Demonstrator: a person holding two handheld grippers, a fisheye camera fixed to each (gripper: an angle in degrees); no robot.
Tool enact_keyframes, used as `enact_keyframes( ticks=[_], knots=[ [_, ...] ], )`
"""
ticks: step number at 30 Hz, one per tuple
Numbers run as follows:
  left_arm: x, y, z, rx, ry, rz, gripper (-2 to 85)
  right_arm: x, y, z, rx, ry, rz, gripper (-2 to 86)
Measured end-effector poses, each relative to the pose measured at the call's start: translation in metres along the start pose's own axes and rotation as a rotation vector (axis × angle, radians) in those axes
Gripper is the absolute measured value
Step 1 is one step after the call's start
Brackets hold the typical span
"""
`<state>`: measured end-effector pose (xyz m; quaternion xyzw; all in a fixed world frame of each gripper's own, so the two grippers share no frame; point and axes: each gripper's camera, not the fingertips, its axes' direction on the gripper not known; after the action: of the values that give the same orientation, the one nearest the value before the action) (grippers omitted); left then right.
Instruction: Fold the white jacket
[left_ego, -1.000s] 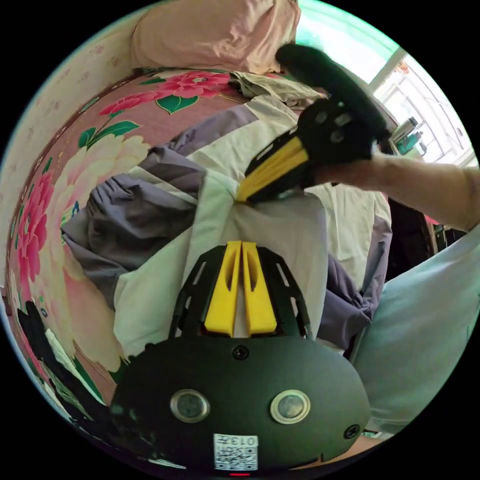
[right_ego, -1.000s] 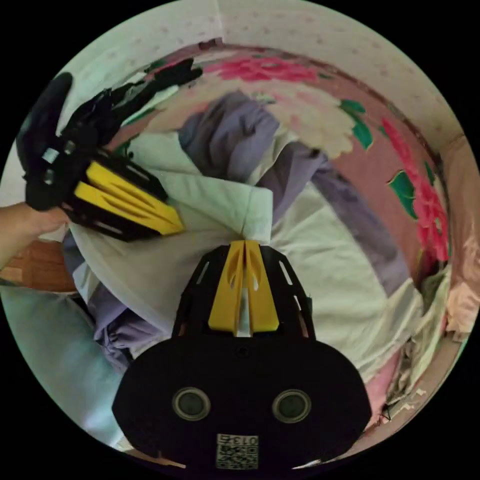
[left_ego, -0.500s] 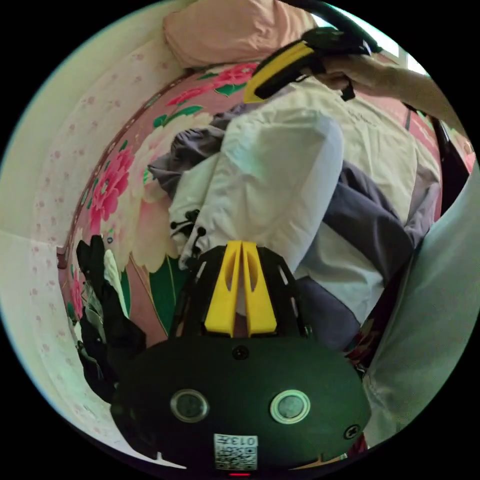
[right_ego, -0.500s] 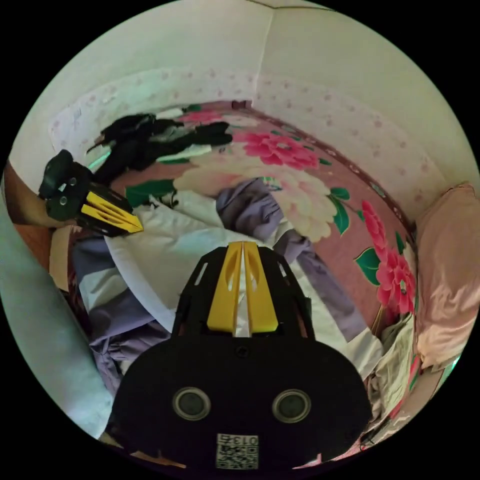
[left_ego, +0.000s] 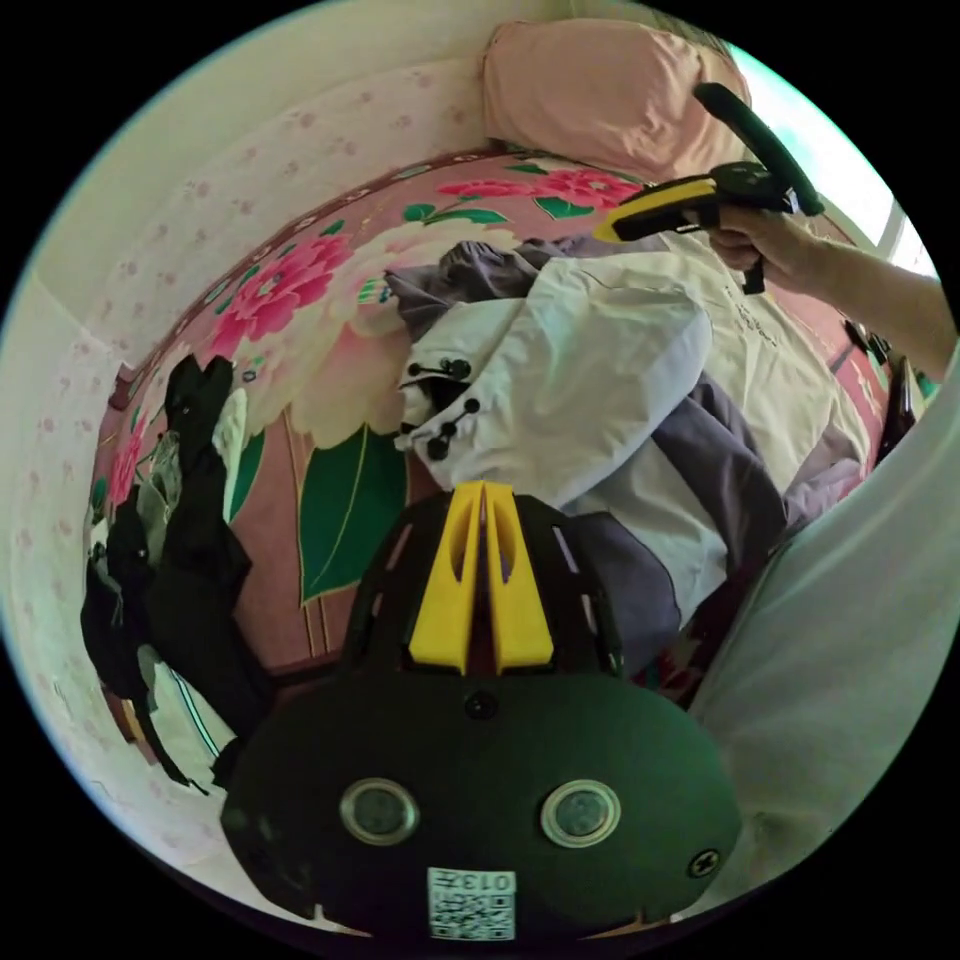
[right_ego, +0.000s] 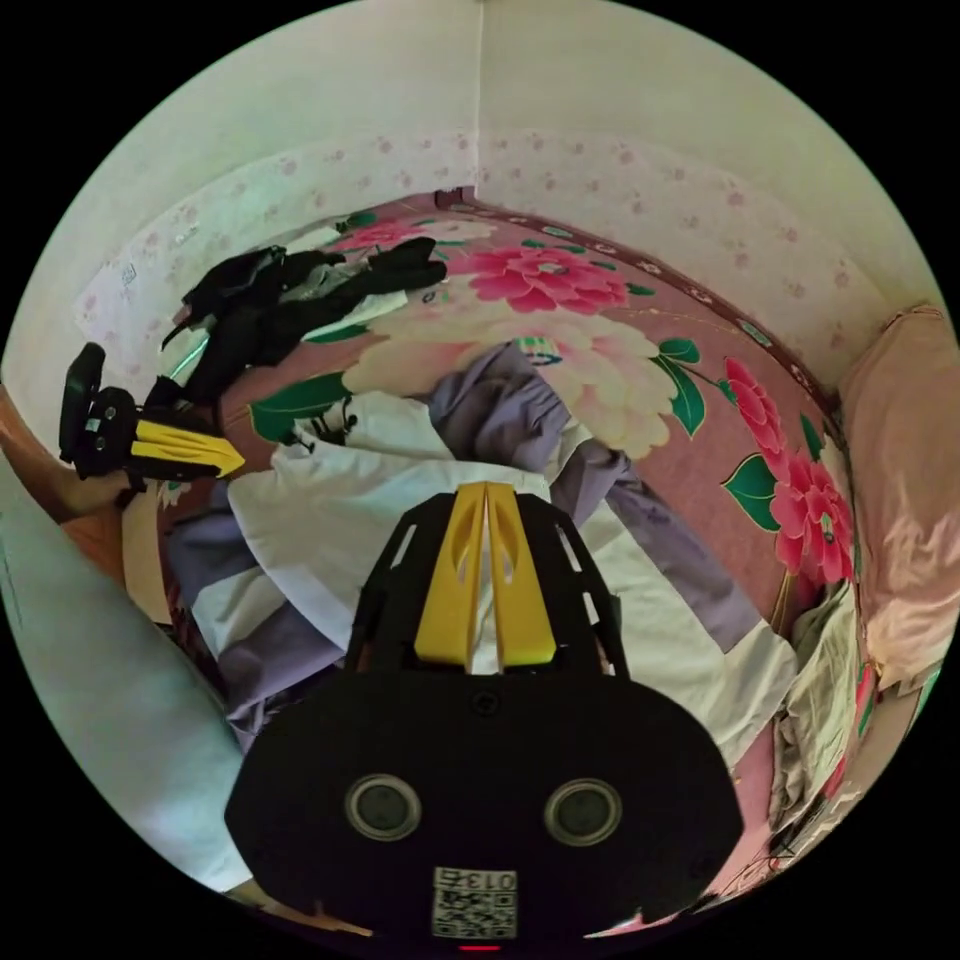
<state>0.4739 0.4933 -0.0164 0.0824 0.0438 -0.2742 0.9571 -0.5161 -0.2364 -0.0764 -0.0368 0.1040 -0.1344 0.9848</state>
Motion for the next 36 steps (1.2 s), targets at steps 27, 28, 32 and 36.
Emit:
enact_keyframes(
  ticks=[27,28,32,36],
  knots=[
    [-0.151,0.060,0.105,-0.114,0.505,-0.569,20.0,-0.031,-0.114,0.100,-0.092,-0.271,0.149,12.6],
    [-0.153,0.058,0.109,-0.122,0.520,-0.568,20.1,-0.035,-0.120,0.108,-0.107,-0.271,0.148,13.1],
    [-0.164,0.050,0.114,-0.158,0.496,-0.563,18.9,-0.036,-0.143,0.158,-0.263,-0.253,0.221,16.1],
    [-0.172,0.050,0.124,-0.147,0.565,-0.598,17.2,-0.017,-0.127,0.173,-0.281,-0.287,0.395,15.8]
  ],
)
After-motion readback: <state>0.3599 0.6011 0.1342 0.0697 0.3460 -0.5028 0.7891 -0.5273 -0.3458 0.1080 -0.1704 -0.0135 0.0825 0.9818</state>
